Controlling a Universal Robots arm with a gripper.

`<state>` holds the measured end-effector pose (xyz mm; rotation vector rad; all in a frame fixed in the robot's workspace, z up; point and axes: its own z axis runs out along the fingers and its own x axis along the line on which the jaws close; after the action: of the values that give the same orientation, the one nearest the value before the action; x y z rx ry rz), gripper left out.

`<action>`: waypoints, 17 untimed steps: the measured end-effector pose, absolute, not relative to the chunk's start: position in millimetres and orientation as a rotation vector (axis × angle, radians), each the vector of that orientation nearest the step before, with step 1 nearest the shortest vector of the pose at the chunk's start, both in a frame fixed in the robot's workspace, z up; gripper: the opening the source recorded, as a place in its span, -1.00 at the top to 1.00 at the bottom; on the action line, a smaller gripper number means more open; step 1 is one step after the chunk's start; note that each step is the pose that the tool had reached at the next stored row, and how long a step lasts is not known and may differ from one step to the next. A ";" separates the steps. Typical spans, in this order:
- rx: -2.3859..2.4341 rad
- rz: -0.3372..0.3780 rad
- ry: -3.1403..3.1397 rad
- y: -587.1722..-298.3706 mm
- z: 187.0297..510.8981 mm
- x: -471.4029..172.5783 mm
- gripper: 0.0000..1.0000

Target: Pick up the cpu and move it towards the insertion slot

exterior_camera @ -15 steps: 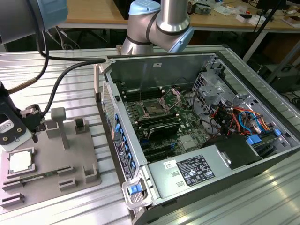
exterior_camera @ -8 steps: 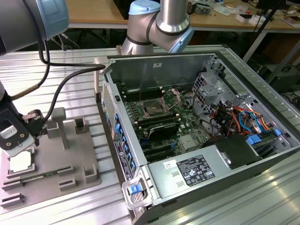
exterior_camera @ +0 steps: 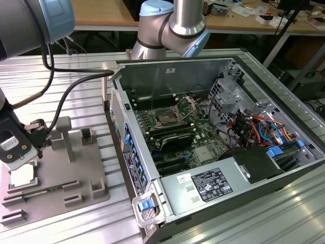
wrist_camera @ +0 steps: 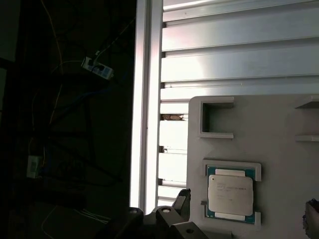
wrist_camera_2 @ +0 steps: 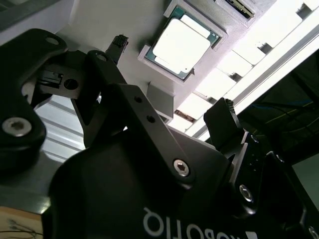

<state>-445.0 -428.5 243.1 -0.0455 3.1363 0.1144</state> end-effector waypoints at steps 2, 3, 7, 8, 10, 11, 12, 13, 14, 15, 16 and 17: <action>-0.046 0.114 3.136 -428.5 242.3 -445.0 -0.80; -0.046 0.114 3.136 -428.5 241.8 -445.0 -0.80; -0.046 0.114 3.136 -428.5 239.1 -445.0 -0.80; -0.046 0.114 3.136 -428.5 238.3 -445.0 -0.80; -0.045 0.114 3.136 -428.5 235.8 -445.0 -0.80; -0.045 0.114 3.136 -428.5 234.9 -445.0 -0.80; -0.046 0.114 3.136 -428.5 234.2 -445.0 -0.80; -0.045 0.113 3.136 -428.5 233.1 -445.1 -0.80; -0.045 0.112 3.136 -428.5 232.4 -445.1 -0.80; -0.044 0.111 3.137 -428.5 231.7 -445.1 -0.80; -0.042 0.110 3.136 -428.5 230.7 -445.1 -0.80; -0.038 0.110 3.137 -428.6 229.7 -445.2 -0.80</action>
<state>-445.2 -428.6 229.7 -0.0379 3.1365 0.1100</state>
